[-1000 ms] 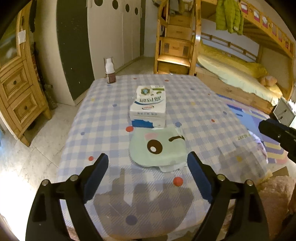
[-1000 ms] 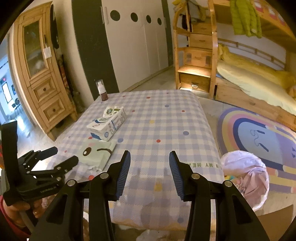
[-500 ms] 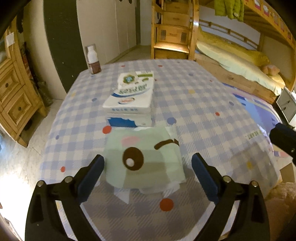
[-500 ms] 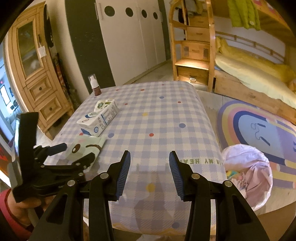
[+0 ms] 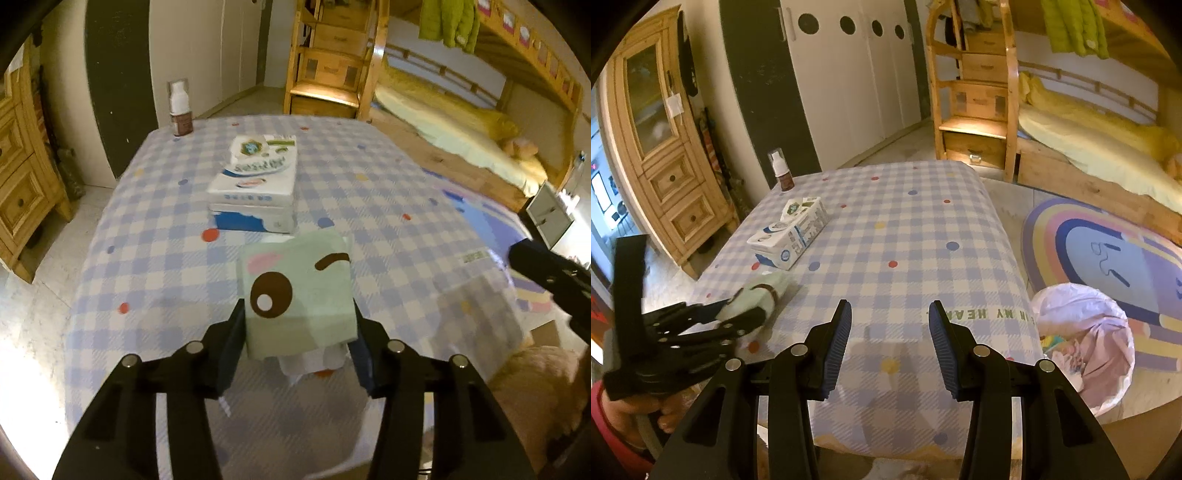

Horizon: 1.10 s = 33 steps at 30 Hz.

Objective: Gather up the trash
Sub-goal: 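Return to the table and grasp the light green face-print pack with the left tool, then grasp the milk carton with the right tool while the left tool holds the green pack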

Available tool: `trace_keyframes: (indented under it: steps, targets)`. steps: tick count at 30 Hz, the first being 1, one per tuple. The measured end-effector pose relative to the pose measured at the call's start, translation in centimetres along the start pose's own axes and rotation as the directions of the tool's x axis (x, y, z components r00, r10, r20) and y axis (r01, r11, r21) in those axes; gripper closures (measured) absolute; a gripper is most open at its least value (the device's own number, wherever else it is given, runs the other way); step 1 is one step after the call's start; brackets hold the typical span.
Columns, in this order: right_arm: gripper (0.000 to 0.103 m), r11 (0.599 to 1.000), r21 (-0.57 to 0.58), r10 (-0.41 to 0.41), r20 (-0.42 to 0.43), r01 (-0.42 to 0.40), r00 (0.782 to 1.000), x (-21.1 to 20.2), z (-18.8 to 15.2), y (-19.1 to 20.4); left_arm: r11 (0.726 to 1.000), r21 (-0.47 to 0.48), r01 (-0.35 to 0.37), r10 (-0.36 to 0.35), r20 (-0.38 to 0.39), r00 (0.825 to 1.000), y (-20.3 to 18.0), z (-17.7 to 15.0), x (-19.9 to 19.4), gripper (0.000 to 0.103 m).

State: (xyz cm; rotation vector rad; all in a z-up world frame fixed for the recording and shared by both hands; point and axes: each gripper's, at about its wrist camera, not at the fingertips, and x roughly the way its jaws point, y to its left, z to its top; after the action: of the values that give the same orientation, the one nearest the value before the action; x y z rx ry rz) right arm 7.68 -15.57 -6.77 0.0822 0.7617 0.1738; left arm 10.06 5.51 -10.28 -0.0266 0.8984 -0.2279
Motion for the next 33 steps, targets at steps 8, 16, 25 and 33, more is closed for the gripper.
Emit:
trace_keyframes:
  steps: [8,16,25,33]
  targets:
    - [0.046,0.999,-0.042,0.024,0.016,-0.023,1.000,-0.1,0.7,2.1,0.995,-0.075,-0.069,0.077,0.114,0.990,3.5,0.2,-5.2,0.054]
    - [0.016,0.989,-0.139,0.046,0.026,-0.042,0.999,2.9,2.6,7.6,0.982,-0.129,-0.135,0.154,0.149,0.977,7.4,0.6,-5.9,0.054]
    - [0.014,0.978,-0.210,-0.007,-0.006,0.006,1.000,9.3,4.6,14.1,0.967,-0.193,-0.168,0.200,0.162,0.966,11.7,1.3,-5.4,0.054]
    - [0.014,0.972,-0.214,-0.111,-0.046,0.099,0.993,14.1,5.8,16.9,0.958,-0.222,-0.181,0.215,0.142,0.966,14.0,1.6,-4.3,0.054]
